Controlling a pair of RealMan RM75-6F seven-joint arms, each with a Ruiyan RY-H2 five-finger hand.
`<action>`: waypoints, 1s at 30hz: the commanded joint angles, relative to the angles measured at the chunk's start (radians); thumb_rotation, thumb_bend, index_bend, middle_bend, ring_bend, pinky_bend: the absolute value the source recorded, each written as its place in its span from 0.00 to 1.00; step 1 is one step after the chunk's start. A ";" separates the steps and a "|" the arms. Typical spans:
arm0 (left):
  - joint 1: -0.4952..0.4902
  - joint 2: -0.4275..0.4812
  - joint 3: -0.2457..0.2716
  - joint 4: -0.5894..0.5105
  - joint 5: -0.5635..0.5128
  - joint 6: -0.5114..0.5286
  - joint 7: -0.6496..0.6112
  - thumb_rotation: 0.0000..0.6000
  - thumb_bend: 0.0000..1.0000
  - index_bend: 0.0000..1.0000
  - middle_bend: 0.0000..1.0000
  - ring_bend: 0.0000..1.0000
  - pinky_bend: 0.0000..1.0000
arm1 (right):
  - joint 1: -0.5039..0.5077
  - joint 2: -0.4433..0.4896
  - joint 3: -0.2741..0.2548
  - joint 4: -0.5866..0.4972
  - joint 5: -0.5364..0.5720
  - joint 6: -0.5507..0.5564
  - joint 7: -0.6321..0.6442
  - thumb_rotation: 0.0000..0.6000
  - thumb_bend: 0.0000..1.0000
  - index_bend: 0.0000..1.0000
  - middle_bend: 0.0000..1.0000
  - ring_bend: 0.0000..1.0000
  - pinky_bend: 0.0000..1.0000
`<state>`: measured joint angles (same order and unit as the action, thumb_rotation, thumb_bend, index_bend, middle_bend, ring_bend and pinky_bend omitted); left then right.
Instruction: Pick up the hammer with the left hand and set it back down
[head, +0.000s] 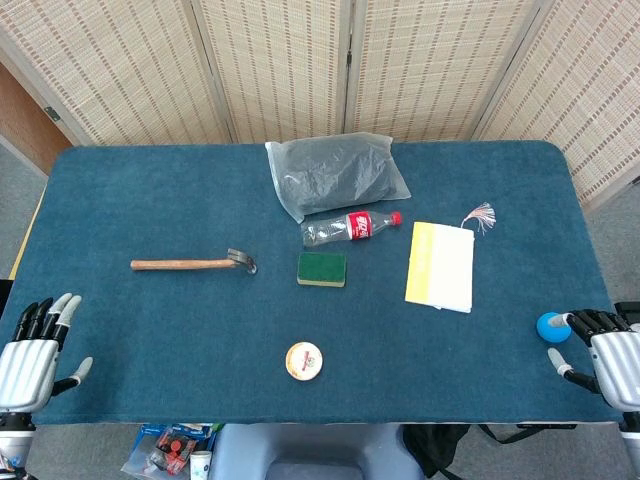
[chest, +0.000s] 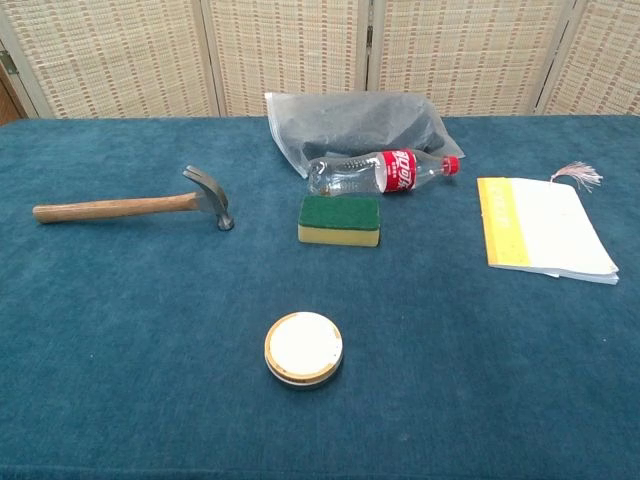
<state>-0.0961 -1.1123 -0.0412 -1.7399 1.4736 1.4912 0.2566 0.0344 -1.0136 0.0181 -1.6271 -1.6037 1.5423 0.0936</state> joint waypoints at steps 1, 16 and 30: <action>0.005 -0.009 -0.001 0.011 0.004 0.010 0.002 1.00 0.25 0.00 0.02 0.00 0.00 | 0.000 0.002 -0.001 -0.003 -0.002 0.000 -0.001 1.00 0.29 0.40 0.40 0.32 0.30; -0.044 -0.013 -0.038 0.035 -0.001 -0.035 -0.027 1.00 0.25 0.00 0.02 0.00 0.00 | -0.010 0.006 0.010 -0.007 -0.010 0.037 -0.002 1.00 0.29 0.40 0.40 0.32 0.30; -0.289 -0.055 -0.151 0.079 -0.164 -0.360 -0.032 1.00 0.25 0.06 0.05 0.00 0.00 | -0.009 0.014 0.008 -0.016 -0.018 0.036 -0.008 1.00 0.29 0.40 0.40 0.32 0.30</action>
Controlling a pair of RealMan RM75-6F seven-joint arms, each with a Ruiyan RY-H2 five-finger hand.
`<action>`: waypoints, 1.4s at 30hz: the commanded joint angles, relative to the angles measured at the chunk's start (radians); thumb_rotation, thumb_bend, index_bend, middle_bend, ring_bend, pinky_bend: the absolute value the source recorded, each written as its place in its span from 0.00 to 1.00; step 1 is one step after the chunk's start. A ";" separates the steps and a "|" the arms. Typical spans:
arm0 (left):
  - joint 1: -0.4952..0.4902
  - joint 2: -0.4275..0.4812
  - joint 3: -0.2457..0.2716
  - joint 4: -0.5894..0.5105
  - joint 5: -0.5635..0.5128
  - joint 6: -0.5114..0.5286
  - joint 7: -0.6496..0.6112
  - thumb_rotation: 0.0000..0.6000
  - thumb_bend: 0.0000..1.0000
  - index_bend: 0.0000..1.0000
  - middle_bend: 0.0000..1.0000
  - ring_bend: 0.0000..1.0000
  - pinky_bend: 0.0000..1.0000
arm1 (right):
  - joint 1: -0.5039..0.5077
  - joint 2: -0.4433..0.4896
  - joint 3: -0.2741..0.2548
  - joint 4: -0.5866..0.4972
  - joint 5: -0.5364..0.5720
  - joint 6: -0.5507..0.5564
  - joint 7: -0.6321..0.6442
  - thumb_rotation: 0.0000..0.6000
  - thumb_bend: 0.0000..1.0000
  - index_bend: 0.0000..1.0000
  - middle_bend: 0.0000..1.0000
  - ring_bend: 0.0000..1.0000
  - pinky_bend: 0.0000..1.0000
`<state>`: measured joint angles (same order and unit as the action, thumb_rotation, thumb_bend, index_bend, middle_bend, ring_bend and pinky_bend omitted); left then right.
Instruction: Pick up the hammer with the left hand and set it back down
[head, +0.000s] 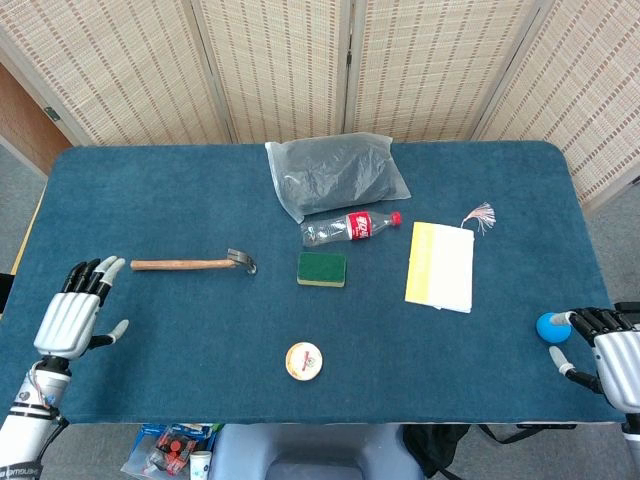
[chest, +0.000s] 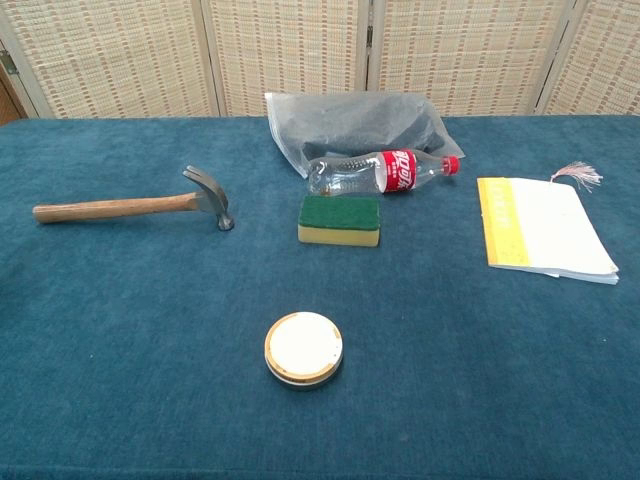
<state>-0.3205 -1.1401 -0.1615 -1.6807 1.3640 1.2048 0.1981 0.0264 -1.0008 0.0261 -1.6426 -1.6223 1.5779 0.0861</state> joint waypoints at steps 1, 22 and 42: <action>-0.089 -0.039 -0.038 0.028 -0.075 -0.104 0.042 1.00 0.25 0.07 0.05 0.00 0.00 | -0.002 0.003 -0.001 -0.001 0.000 0.001 -0.001 1.00 0.29 0.40 0.40 0.32 0.30; -0.435 -0.298 -0.079 0.302 -0.546 -0.404 0.326 1.00 0.30 0.11 0.13 0.00 0.00 | -0.023 0.013 -0.007 0.008 0.019 0.009 0.013 1.00 0.29 0.40 0.40 0.32 0.30; -0.574 -0.403 -0.020 0.464 -0.773 -0.447 0.427 1.00 0.41 0.22 0.26 0.08 0.00 | -0.034 0.010 -0.006 0.023 0.039 0.004 0.024 1.00 0.29 0.40 0.40 0.32 0.30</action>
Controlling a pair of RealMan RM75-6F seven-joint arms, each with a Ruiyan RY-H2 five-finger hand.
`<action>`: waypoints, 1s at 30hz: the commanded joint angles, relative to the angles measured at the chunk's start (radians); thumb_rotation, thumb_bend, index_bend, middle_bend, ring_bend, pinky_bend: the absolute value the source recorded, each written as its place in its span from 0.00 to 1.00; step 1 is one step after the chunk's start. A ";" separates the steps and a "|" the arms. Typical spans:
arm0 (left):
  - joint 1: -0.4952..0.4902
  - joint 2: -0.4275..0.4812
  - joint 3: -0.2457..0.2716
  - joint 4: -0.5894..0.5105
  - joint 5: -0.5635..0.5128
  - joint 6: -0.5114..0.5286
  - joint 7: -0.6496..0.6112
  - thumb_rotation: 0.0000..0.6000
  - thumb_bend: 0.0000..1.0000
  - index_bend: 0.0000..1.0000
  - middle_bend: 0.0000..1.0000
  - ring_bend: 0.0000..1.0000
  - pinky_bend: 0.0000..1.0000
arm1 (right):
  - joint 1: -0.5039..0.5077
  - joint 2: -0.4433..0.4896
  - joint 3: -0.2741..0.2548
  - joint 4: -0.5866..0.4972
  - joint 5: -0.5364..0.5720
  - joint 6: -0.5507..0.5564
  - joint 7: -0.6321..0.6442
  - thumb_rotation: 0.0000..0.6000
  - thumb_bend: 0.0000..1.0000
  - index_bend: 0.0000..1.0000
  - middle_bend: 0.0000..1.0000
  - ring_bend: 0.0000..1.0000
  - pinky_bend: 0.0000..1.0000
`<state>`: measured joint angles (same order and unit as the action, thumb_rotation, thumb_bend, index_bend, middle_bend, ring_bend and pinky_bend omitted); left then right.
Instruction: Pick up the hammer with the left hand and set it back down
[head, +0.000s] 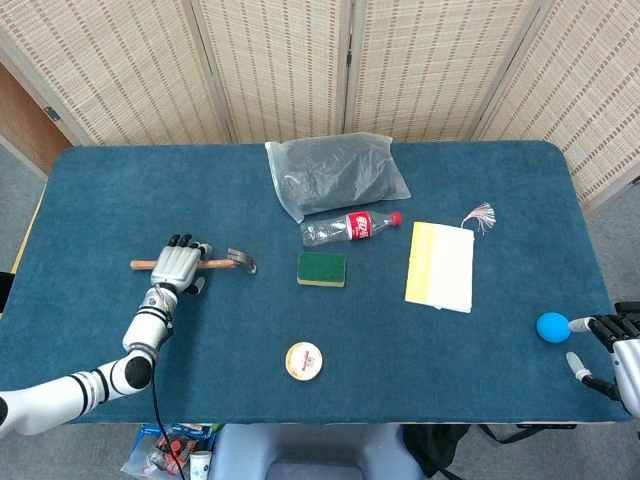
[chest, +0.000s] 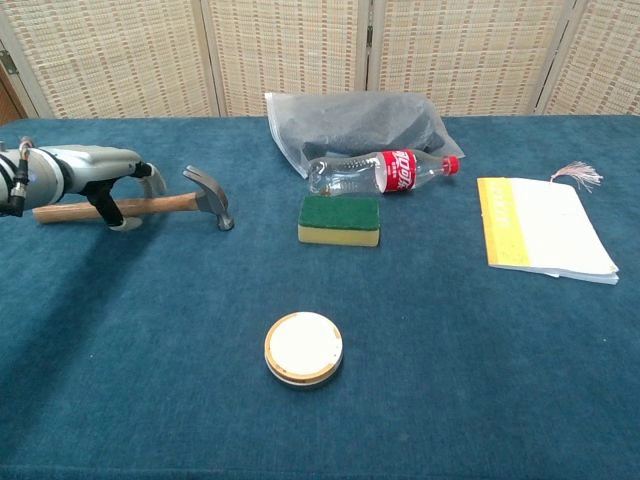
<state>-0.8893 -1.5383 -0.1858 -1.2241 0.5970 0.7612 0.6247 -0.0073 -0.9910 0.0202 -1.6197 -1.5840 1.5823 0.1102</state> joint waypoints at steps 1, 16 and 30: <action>-0.010 -0.009 0.006 0.012 -0.012 -0.006 -0.001 1.00 0.42 0.23 0.27 0.08 0.00 | 0.000 -0.001 0.000 0.001 0.001 -0.001 0.000 1.00 0.29 0.40 0.40 0.32 0.30; -0.047 -0.044 0.029 0.075 -0.029 -0.029 -0.019 1.00 0.52 0.32 0.36 0.15 0.00 | -0.001 0.003 0.003 -0.005 0.010 -0.011 -0.005 1.00 0.29 0.40 0.40 0.32 0.30; -0.030 -0.072 0.015 0.137 0.131 -0.032 -0.175 1.00 0.56 0.54 0.63 0.45 0.26 | -0.005 0.011 0.004 -0.029 0.013 -0.009 -0.021 1.00 0.29 0.40 0.40 0.32 0.30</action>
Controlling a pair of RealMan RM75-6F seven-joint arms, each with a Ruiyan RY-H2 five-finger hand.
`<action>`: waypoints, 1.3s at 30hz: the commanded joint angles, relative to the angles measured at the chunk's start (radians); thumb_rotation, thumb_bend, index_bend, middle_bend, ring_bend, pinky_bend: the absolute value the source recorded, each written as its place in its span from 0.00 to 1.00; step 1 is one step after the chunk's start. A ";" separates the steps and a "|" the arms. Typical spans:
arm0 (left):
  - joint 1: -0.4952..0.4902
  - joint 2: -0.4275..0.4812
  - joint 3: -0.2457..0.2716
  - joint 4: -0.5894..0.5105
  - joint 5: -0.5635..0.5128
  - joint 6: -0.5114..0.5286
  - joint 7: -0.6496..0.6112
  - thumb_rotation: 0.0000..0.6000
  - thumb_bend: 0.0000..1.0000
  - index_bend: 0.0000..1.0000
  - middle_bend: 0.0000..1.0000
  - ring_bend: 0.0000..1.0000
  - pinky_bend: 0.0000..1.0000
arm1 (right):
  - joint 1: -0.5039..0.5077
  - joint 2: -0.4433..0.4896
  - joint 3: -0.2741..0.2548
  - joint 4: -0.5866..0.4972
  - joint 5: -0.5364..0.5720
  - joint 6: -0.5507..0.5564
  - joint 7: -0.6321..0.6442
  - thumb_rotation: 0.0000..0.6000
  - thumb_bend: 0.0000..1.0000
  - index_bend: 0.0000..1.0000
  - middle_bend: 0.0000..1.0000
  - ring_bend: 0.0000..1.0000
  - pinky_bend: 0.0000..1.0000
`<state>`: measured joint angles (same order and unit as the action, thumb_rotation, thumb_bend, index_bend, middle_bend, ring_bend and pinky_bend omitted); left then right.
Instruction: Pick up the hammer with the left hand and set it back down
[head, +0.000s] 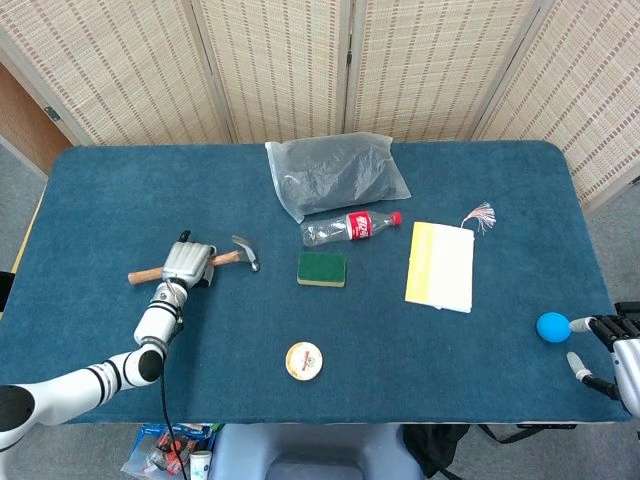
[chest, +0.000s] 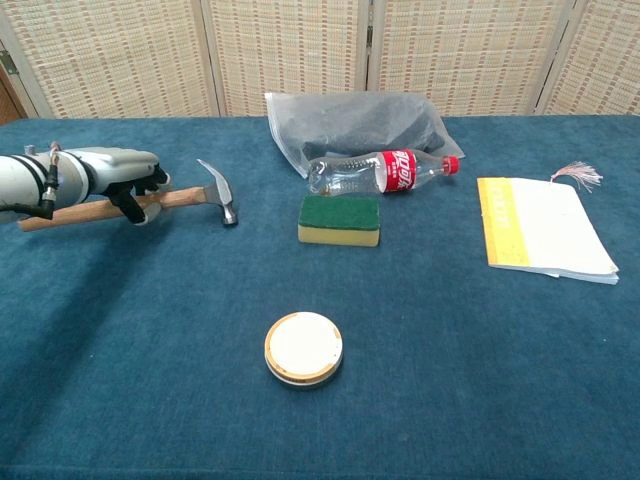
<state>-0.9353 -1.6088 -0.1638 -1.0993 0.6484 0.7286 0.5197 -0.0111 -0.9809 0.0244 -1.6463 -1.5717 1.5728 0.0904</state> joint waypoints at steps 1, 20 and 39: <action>0.021 0.001 -0.008 0.014 0.107 0.001 -0.094 1.00 0.56 0.56 0.66 0.48 0.36 | -0.001 0.002 0.000 -0.004 0.000 0.001 -0.002 1.00 0.29 0.40 0.40 0.32 0.30; 0.104 0.065 -0.044 -0.054 0.714 0.180 -0.822 1.00 0.57 0.67 0.79 0.73 0.96 | 0.005 0.004 -0.001 -0.033 -0.002 -0.014 -0.037 1.00 0.29 0.40 0.40 0.32 0.30; -0.009 -0.185 0.006 0.224 0.910 0.298 -0.812 1.00 0.57 0.67 0.84 0.86 1.00 | -0.005 -0.002 -0.003 -0.004 0.017 -0.018 -0.012 1.00 0.29 0.40 0.40 0.32 0.30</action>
<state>-0.9277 -1.7443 -0.1616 -0.9429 1.5410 0.9969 -0.3185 -0.0157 -0.9824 0.0215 -1.6509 -1.5546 1.5545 0.0785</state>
